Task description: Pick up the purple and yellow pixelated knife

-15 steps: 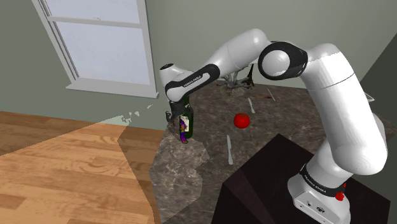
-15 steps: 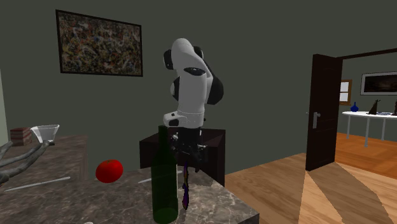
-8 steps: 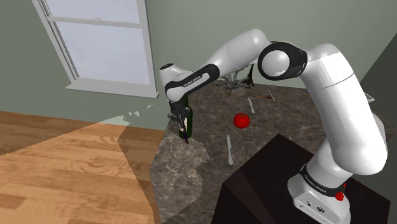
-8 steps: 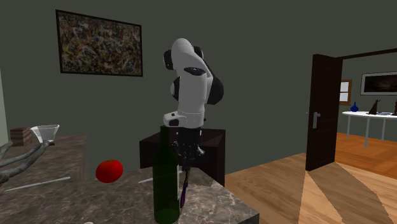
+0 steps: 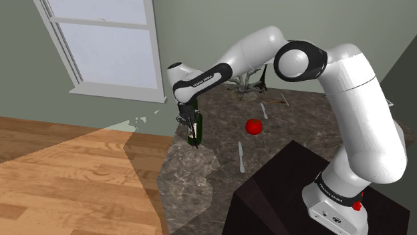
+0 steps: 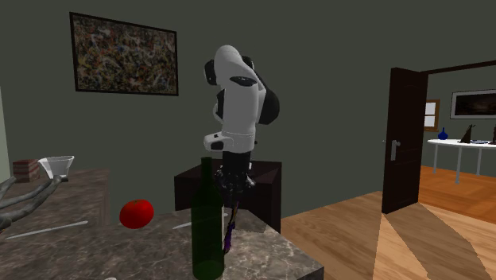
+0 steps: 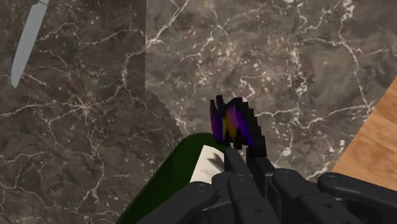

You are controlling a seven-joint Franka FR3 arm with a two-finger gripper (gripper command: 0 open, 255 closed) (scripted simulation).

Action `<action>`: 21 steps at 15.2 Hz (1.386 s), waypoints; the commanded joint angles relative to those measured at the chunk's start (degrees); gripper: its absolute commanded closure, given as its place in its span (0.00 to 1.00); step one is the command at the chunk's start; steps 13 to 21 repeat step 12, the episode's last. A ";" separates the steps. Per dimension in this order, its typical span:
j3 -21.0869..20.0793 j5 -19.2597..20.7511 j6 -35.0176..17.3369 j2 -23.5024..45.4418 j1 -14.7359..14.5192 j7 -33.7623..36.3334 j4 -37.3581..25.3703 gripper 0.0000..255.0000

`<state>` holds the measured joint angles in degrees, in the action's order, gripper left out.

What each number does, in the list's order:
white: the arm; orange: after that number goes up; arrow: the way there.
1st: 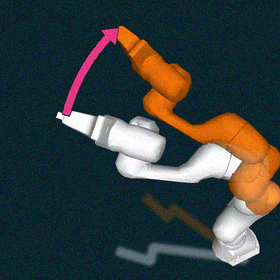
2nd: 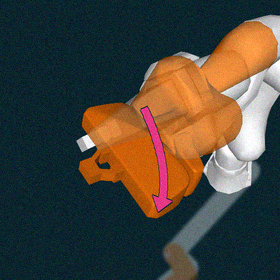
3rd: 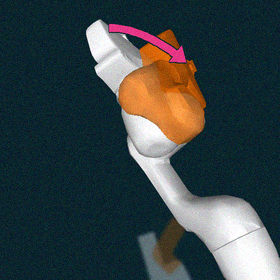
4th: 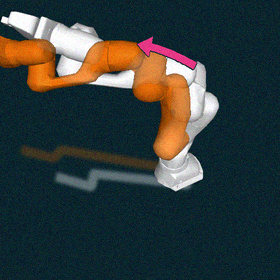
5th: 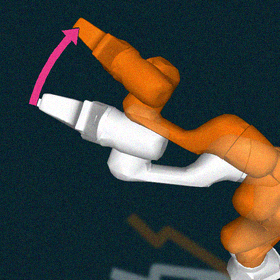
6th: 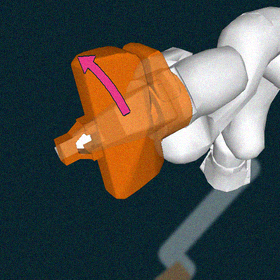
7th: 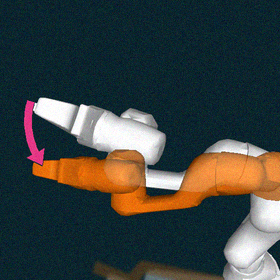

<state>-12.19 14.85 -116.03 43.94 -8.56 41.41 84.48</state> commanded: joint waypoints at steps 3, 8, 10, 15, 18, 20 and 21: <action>-0.29 -0.41 2.05 -1.77 0.14 -0.33 -0.30 1.00; -0.63 -0.90 4.60 -3.87 0.30 -0.76 -0.80 1.00; -0.75 -1.09 5.67 -4.65 0.35 -0.93 -1.10 1.00; -0.76 -1.11 5.75 -4.71 0.35 -0.94 -1.13 1.00; -0.76 -1.11 5.75 -4.71 0.35 -0.94 -1.13 1.00; -0.76 -1.11 5.75 -4.71 0.35 -0.94 -1.13 1.00; -0.76 -1.11 5.75 -4.71 0.35 -0.94 -1.13 1.00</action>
